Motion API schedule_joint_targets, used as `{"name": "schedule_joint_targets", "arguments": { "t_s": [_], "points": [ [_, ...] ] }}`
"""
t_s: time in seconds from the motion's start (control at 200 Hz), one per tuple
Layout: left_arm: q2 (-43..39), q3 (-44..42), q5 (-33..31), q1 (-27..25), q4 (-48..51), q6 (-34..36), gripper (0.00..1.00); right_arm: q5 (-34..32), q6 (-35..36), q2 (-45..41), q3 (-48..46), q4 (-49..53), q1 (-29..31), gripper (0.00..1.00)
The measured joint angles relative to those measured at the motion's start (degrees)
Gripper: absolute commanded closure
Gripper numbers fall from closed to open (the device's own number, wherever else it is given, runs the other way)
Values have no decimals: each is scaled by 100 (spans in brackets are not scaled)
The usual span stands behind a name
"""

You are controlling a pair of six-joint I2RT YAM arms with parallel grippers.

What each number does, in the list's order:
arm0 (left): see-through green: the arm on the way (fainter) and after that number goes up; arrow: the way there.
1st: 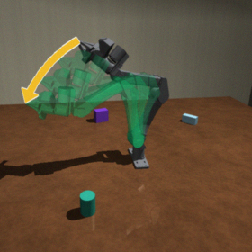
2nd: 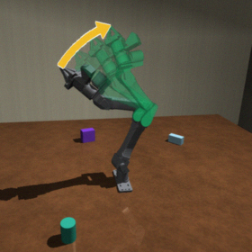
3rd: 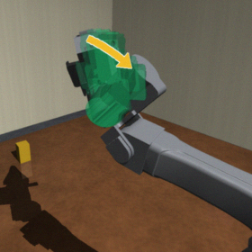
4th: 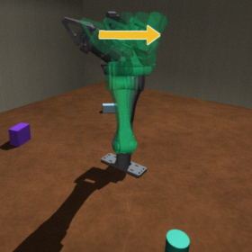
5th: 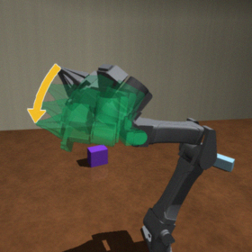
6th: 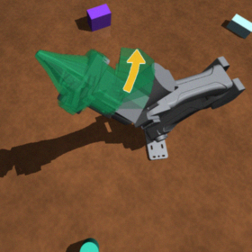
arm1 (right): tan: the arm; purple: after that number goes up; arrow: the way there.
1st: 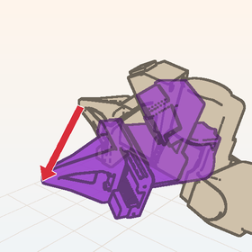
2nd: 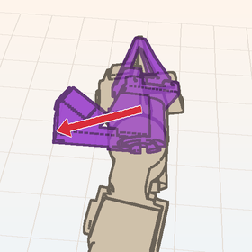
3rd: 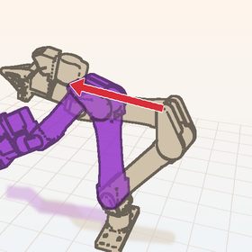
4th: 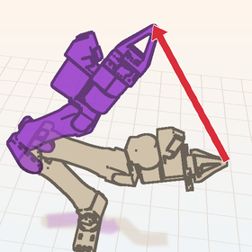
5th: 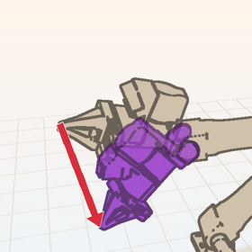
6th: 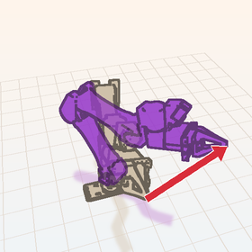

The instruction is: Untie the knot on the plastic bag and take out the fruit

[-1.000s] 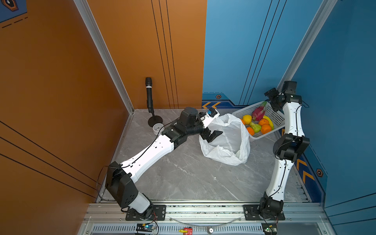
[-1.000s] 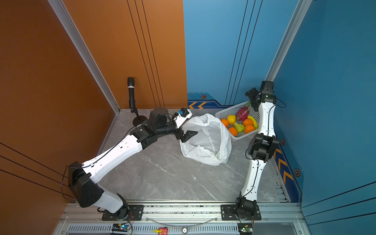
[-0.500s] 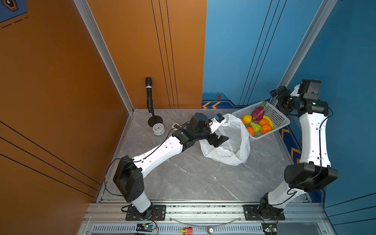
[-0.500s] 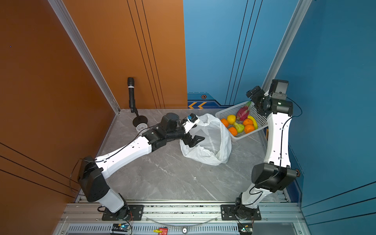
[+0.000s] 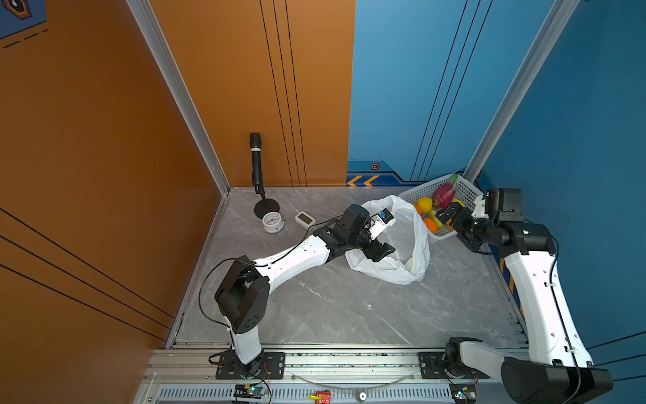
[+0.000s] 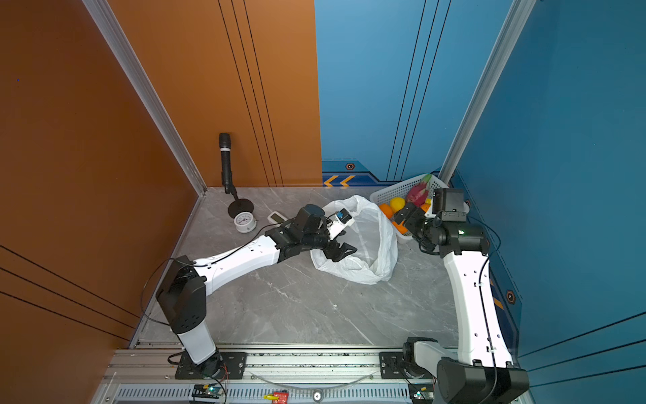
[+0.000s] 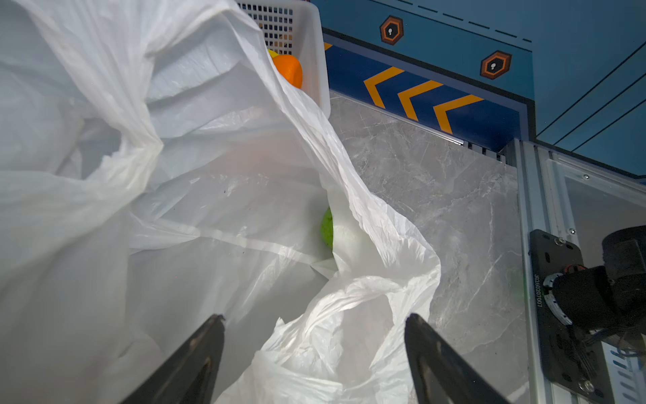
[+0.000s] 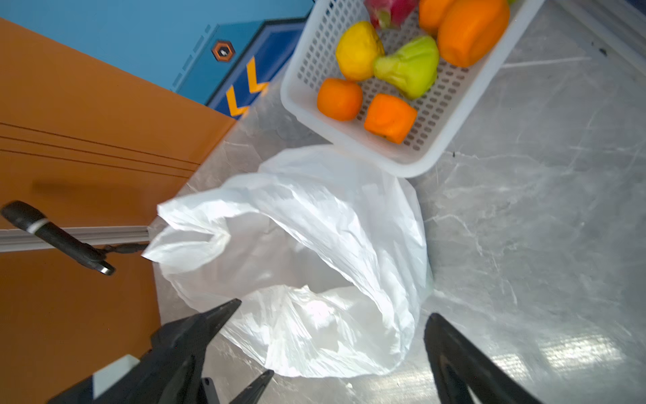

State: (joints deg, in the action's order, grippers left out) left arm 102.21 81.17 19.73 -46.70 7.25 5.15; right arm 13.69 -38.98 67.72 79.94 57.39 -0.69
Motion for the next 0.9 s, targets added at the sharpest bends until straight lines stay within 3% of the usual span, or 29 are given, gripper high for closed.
{"name": "schedule_joint_targets", "arguments": {
  "t_s": [0.155, 0.486, 0.741, 0.901],
  "points": [
    [2, -232, -2, -55, 4, 85, 18, -256, -26, 28, -664, 68, 503, 4],
    [2, -702, -44, -74, -92, 105, 17, -496, 94, 1005, -1419, -240, 750, 3],
    [42, -619, -44, -142, -584, -24, 16, -719, 455, 1554, -1593, -450, 721, 20],
    [420, -142, 0, -282, -811, -120, 16, -793, 791, 1580, -1937, -570, 435, 37]
  ]
}}
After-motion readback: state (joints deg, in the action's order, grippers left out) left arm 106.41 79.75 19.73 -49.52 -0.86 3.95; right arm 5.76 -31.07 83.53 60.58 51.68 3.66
